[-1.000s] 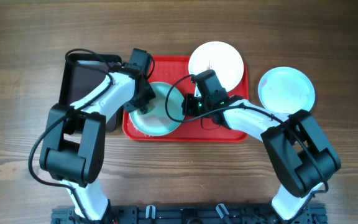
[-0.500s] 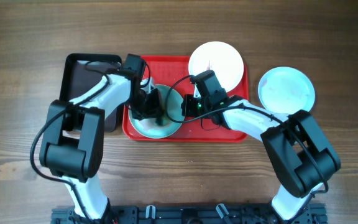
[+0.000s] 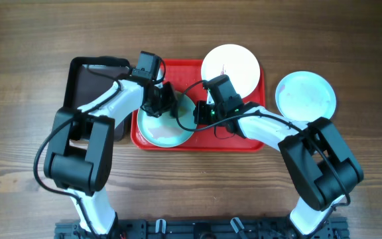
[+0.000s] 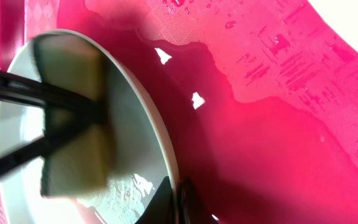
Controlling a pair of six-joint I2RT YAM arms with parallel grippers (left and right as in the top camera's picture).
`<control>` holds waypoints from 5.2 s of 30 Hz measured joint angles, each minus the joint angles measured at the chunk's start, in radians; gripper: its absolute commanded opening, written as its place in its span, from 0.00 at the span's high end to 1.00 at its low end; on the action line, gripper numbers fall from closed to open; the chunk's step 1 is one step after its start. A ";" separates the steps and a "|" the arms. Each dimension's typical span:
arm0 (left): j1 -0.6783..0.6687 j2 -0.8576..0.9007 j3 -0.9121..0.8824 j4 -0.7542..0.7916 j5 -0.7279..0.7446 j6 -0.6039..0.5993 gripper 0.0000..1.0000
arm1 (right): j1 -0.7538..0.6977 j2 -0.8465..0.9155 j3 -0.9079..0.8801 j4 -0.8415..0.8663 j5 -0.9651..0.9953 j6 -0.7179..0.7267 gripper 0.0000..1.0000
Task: Clean dirty plates on tray and stack at the side
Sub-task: 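Continue wiping the plate surface with the sponge in circular strokes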
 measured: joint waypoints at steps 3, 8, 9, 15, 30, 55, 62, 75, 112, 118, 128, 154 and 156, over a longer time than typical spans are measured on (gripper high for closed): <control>-0.001 -0.017 0.016 -0.097 -0.186 -0.109 0.96 | 0.000 0.000 0.000 0.000 0.000 0.000 0.96; -0.007 -0.027 0.027 -0.242 -0.383 -0.269 0.96 | 0.002 0.001 0.000 0.006 -0.008 0.000 0.96; -0.010 -0.027 0.028 -0.256 -0.398 -0.289 0.96 | 0.003 0.001 0.000 0.008 -0.011 0.000 0.95; -0.003 -0.027 0.030 -0.273 -0.365 -0.253 0.96 | 0.003 0.001 0.000 0.012 -0.022 0.000 0.96; -0.090 -0.004 0.000 -0.249 0.138 -0.032 0.96 | -0.004 0.001 0.000 0.010 -0.021 0.000 0.96; -0.080 -0.010 0.012 0.010 -0.215 -0.271 0.96 | -0.010 0.001 0.001 0.011 -0.007 -0.003 0.96; -0.046 -0.017 0.022 -0.097 -0.297 -0.276 0.96 | -0.010 0.001 0.001 0.011 -0.007 -0.003 0.96; -0.085 -0.023 0.032 -0.303 -0.475 -0.078 0.96 | -0.003 0.001 0.001 0.010 -0.012 -0.003 0.96; -0.173 -0.005 -0.003 -0.150 0.136 0.388 0.96 | -0.013 0.001 0.002 0.004 -0.010 -0.007 0.96; -0.122 0.000 -0.013 -0.085 0.159 0.236 0.96 | -0.013 0.001 0.002 0.008 -0.003 -0.007 0.96; -0.030 -0.014 0.013 -0.034 -0.203 0.023 0.96 | -0.013 0.001 0.002 0.008 -0.003 -0.006 0.96; -0.014 -0.023 0.030 -0.405 -0.429 0.167 0.96 | 0.003 0.002 0.007 0.018 -0.031 -0.007 0.96; -0.004 -0.025 0.029 -0.409 -0.323 0.206 0.96 | -0.002 0.002 0.007 0.018 -0.026 -0.007 0.96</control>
